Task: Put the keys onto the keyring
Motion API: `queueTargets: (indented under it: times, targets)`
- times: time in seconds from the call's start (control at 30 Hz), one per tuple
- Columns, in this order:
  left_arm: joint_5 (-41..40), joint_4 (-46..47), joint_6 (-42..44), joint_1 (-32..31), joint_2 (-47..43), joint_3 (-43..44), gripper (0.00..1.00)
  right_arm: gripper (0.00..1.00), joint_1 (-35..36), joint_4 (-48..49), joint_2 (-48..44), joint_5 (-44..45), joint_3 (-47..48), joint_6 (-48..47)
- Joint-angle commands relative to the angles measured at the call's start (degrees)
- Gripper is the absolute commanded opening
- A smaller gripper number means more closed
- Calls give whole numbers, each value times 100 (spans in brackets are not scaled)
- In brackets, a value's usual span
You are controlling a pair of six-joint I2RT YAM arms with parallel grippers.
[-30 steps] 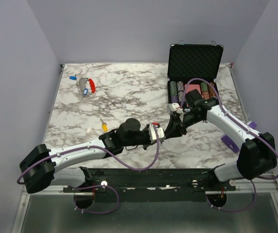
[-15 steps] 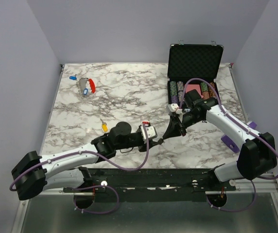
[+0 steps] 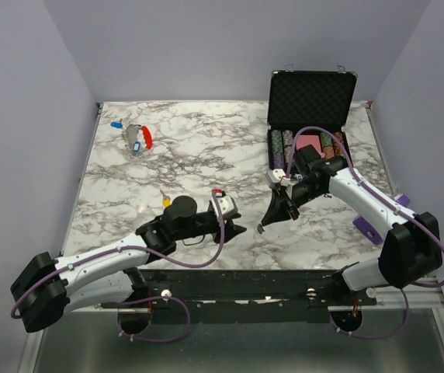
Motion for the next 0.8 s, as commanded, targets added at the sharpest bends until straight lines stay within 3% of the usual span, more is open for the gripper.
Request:
queueTargets:
  times: [0.0,0.33,0.77]
  targets:
    - [601,132,-345,18,661,612,50,1,110,73,9,315,82,189]
    - [1102,387,-485,18,1058,842,48,1,163,417,27,553,109,708]
    - [812,502,-547,-43,1507,1053,39,1,172,443,36,526,100,770]
